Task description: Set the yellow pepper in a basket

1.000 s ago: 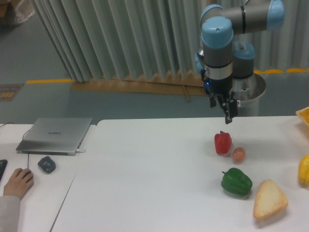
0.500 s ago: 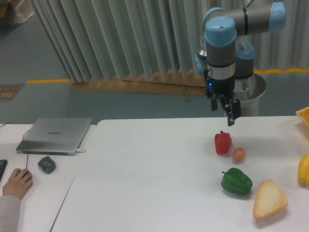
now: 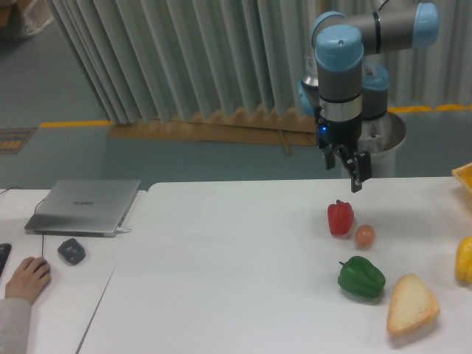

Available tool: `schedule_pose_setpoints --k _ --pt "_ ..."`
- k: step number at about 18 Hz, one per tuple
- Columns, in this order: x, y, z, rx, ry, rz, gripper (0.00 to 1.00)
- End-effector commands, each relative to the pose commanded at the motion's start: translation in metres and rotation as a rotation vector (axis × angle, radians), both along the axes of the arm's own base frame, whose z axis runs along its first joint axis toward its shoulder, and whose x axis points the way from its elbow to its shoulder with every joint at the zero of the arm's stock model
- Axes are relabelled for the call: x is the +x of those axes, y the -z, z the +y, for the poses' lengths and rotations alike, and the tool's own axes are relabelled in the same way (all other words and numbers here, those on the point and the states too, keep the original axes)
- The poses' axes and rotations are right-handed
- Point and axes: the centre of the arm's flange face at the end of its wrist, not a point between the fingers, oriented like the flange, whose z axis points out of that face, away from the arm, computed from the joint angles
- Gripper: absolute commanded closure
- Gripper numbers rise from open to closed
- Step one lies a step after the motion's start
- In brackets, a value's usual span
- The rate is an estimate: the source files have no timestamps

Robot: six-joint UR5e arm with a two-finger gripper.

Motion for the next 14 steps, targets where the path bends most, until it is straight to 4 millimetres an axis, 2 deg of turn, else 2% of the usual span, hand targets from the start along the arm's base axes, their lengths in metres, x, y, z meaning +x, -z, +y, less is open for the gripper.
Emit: schedule_pose_setpoints --k 4,7,11,14 --pt "0.001 0.0 0.001 0.002 -0.012 0.0 0.0" --pt "-0.002 -0.003 0.007 0.011 -0.091 0.0 0.0" --pt "-0.012 -0.004 0.022 0.057 -0.249 0.02 0.0" --pt "-0.024 -0.01 0.024 0.113 -0.266 0.062 0.0"
